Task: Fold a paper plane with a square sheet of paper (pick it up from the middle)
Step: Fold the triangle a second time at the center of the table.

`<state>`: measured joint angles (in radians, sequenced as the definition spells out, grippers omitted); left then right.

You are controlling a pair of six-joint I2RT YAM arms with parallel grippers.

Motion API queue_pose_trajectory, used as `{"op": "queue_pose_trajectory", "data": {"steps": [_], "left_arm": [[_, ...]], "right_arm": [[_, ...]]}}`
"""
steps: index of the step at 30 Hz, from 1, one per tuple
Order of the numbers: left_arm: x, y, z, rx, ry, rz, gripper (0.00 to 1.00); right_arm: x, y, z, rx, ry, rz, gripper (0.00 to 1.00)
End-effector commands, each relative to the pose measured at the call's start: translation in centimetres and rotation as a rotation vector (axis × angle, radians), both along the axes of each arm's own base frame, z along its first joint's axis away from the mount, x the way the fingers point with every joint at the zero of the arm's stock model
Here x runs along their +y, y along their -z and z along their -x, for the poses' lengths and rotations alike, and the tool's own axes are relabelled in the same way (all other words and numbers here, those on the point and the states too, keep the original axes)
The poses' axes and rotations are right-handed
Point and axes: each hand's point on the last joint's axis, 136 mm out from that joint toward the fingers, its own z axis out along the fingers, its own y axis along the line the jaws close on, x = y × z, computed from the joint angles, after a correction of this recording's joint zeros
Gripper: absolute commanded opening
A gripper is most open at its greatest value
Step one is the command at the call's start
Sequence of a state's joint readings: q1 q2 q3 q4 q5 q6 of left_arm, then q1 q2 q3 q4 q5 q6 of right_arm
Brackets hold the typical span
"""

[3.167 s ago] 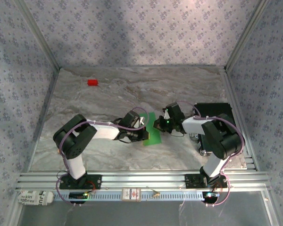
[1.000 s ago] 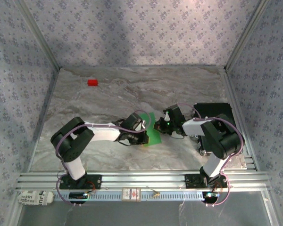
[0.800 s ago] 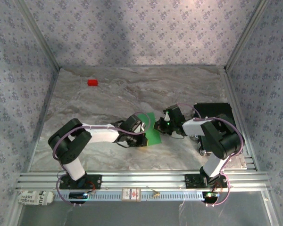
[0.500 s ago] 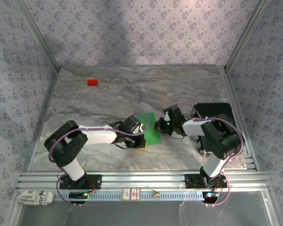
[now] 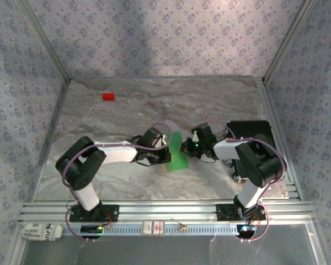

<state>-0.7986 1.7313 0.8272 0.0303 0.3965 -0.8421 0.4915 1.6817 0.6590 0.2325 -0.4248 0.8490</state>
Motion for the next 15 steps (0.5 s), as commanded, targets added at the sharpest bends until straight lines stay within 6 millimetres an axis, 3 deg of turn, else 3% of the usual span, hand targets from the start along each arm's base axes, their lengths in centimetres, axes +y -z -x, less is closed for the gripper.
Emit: {"op": "queue_pose_trajectory", "data": {"steps": [1,10,15], "left_arm": [[0.2,1.3,0.4,0.036,-0.001,-0.028,0.04],[1.5,3.1,1.4,0.076,-0.03,-0.064,0.01],[1.5,3.0,1.2,0.077,-0.026,-0.065,0.01]], "right_arm": [[-1.0,0.5,0.4,0.036,0.024,0.054,0.0],[0.4,-3.4,0.2,-0.056,-0.028,-0.01,0.0],[1.7,-1.8,1.5,0.011,-0.065,0.011,0.0]]}}
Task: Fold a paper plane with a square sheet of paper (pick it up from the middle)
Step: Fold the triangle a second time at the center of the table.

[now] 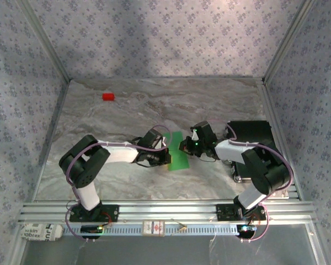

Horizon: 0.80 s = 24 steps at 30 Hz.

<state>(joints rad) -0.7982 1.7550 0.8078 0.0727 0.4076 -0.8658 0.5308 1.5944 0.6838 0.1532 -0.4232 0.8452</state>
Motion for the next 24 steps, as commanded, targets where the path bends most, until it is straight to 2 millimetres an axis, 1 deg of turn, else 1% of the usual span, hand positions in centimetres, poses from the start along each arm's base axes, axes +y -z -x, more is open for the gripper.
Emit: {"op": "queue_pose_trajectory", "data": {"steps": [1,3,6,8,14,18,21,24], "left_arm": [[1.5,2.1,1.1,0.054,-0.011,-0.074,0.01],[1.4,2.1,1.0,0.054,-0.007,-0.078,0.0],[1.5,2.2,1.1,0.058,-0.001,-0.084,0.0],[1.6,2.4,1.3,0.063,0.003,-0.088,0.0],[2.3,3.2,1.7,0.071,0.011,-0.115,0.0],[2.3,3.4,2.1,0.081,0.012,-0.113,0.0],[2.1,2.8,2.0,0.071,0.012,-0.096,0.0],[1.5,1.4,1.5,0.044,0.009,-0.065,0.02]], "right_arm": [[0.5,1.5,0.9,0.055,-0.022,0.027,0.0],[0.1,2.6,1.0,0.084,-0.006,0.052,0.0],[-0.9,3.6,0.5,0.098,0.025,0.07,0.0],[-1.5,3.7,0.0,0.1,0.038,0.065,0.0],[-3.4,3.0,-2.0,0.078,0.071,0.062,0.0],[-4.4,3.3,-2.6,0.086,0.093,0.052,0.0],[-4.5,2.2,-2.6,0.064,0.092,0.03,0.0],[-4.3,0.5,-2.0,0.03,0.074,0.043,0.0]]}}
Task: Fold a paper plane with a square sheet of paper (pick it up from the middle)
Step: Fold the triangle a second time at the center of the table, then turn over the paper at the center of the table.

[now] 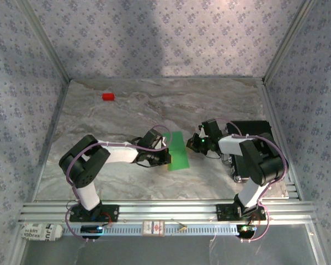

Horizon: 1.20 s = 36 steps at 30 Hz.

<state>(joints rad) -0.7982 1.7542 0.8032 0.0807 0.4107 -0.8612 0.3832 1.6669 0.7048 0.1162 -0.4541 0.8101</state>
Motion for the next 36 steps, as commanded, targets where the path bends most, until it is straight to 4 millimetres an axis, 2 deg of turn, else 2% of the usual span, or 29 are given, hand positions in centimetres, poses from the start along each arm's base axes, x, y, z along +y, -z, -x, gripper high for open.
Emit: {"op": "queue_pose_trajectory", "data": {"steps": [1,7,10,14,17,19,26,30,36], "left_arm": [[1.2,0.7,1.2,0.031,0.002,-0.054,0.04],[-0.4,-3.7,-0.9,-0.067,0.023,0.004,0.13],[-0.5,-4.7,-1.8,-0.109,0.048,-0.018,0.15],[0.1,-3.9,-2.9,-0.123,0.097,-0.101,0.15],[-0.1,-3.1,-3.2,-0.115,0.142,-0.133,0.12],[0.1,-2.4,-3.3,-0.101,0.158,-0.168,0.1],[0.7,-0.1,-2.8,-0.062,0.178,-0.224,0.07],[1.0,1.1,-2.2,-0.037,0.173,-0.229,0.06],[1.4,1.9,-1.6,-0.016,0.171,-0.233,0.05]], "right_arm": [[0.0,-2.1,1.1,-0.037,-0.042,0.038,0.0],[-0.1,-2.2,4.0,-0.002,-0.108,0.14,0.02],[-0.3,-2.1,5.3,0.023,-0.125,0.184,0.07],[-0.2,-1.8,6.8,0.06,-0.158,0.204,0.08],[0.5,-1.9,7.5,0.061,-0.174,0.189,0.16],[0.8,-2.0,7.7,0.069,-0.173,0.185,0.17],[1.4,-1.6,8.5,0.101,-0.122,0.196,0.22],[1.1,-1.0,9.0,0.124,-0.1,0.216,0.31],[1.1,-0.6,9.2,0.133,-0.093,0.218,0.36]]}}
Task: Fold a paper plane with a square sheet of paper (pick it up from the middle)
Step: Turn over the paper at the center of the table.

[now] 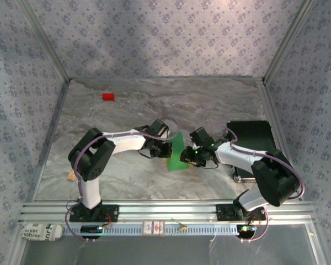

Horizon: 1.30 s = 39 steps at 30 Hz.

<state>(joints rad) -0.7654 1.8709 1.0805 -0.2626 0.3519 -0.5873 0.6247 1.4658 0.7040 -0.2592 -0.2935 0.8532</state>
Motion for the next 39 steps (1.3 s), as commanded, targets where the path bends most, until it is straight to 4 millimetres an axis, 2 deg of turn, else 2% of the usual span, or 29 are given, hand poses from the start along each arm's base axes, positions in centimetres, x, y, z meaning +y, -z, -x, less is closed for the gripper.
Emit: {"op": "queue_pose_trajectory", "data": {"steps": [1,16,20,28,39], "left_arm": [[1.3,2.0,1.4,0.05,0.005,-0.053,0.05],[1.2,1.9,1.5,0.055,0.001,-0.048,0.05],[1.3,2.0,1.5,0.057,0.001,-0.051,0.05],[1.4,2.2,1.7,0.064,-0.002,-0.053,0.05],[1.5,2.3,1.9,0.069,-0.002,-0.05,0.05]], "right_arm": [[-0.6,0.6,0.5,0.019,0.032,0.026,0.36],[0.4,1.8,-0.8,0.021,0.059,0.0,0.42],[1.6,1.2,-1.6,-0.011,0.048,-0.06,0.46],[2.3,-0.3,-3.7,-0.087,0.032,-0.142,0.51],[2.3,-1.1,-6.0,-0.141,0.021,-0.212,0.44]]}}
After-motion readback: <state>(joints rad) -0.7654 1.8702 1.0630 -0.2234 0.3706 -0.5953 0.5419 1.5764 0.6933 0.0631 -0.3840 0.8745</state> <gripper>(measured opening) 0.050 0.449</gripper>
